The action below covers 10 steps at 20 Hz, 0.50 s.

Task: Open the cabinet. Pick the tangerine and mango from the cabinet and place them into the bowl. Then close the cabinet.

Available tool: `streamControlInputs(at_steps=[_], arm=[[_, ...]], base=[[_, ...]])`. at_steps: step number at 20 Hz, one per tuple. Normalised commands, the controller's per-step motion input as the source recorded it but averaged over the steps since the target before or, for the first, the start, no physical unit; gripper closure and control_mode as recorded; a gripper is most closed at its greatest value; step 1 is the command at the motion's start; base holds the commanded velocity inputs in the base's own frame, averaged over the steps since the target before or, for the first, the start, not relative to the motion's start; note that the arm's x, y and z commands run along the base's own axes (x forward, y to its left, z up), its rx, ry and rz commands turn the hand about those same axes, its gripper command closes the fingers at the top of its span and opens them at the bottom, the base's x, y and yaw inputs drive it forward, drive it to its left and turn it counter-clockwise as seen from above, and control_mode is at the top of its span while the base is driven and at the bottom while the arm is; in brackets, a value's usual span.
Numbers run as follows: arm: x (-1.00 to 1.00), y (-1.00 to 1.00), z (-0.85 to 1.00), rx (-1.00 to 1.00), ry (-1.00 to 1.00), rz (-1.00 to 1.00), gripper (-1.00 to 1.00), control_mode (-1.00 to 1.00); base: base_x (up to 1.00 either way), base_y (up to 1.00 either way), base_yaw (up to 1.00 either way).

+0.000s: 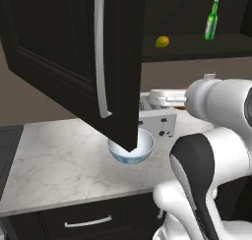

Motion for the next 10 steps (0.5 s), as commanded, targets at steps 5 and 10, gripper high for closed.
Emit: streamControlInputs(at_steps=[5, 10], arm=[[-0.13, 0.00, -0.18, 0.03, 0.49, 0.00, 1.00, -1.00], [0.06, 0.00, -0.11, 0.00, 0.40, 0.03, 1.00, -1.00]], base=[[0.00, 0.00, 0.00], [0.00, 0.00, 0.00]])
